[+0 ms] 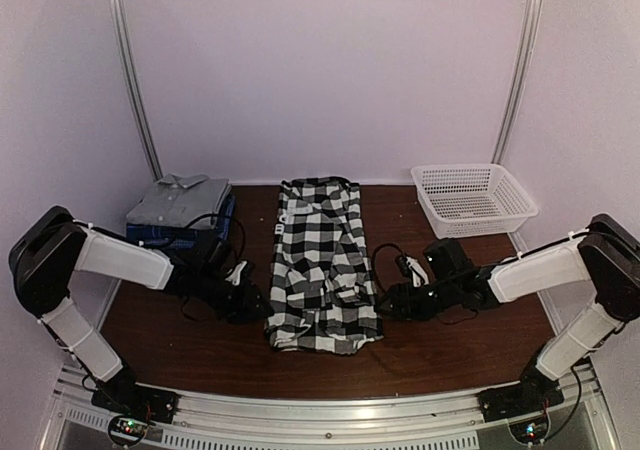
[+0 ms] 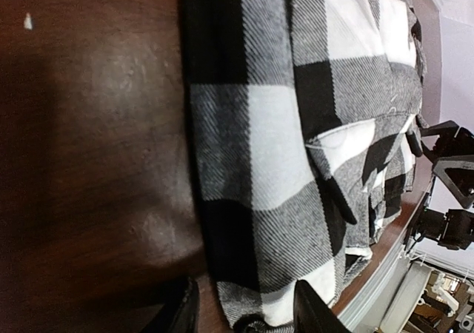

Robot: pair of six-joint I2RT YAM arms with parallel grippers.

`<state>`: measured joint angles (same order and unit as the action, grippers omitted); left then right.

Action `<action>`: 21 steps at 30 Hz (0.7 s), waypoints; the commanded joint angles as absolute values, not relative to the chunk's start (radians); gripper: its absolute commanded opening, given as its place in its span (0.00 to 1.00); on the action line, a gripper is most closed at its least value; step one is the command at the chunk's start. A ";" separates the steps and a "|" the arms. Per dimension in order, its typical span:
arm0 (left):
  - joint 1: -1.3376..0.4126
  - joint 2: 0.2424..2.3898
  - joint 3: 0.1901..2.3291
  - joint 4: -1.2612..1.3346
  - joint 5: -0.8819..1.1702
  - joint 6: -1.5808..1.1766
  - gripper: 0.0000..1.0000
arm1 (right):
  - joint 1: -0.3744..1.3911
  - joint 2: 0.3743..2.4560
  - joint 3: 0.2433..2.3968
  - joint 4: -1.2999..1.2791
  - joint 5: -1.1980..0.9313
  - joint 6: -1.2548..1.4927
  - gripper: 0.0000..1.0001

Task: Fold and stack the long sleeve shirts
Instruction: Move the rectangle-folded shirt to the center of the board.

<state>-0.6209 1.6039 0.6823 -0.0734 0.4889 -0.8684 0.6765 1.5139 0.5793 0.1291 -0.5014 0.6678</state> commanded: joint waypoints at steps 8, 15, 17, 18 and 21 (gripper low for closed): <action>-0.686 1.617 0.645 0.034 0.544 -0.915 0.35 | 0.723 1.584 0.551 0.233 -0.552 0.735 0.53; -0.743 1.613 0.616 0.040 0.551 -0.963 0.11 | 0.760 1.587 0.530 0.238 -0.568 0.750 0.21; -0.766 1.609 0.600 0.040 0.548 -0.977 0.06 | 0.769 1.571 0.515 0.231 -0.566 0.755 0.16; -0.777 1.604 0.590 0.040 0.546 -0.987 0.04 | 0.773 1.559 0.507 0.228 -0.566 0.758 0.14; -0.807 1.577 0.549 0.040 0.536 -1.017 0.03 | 0.789 1.518 0.478 0.207 -0.559 0.770 0.11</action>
<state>-0.7708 1.6089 0.5976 0.0284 0.5346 -0.9714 0.7689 1.5749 0.5163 0.2234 -0.5606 0.7555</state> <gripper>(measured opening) 0.033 0.120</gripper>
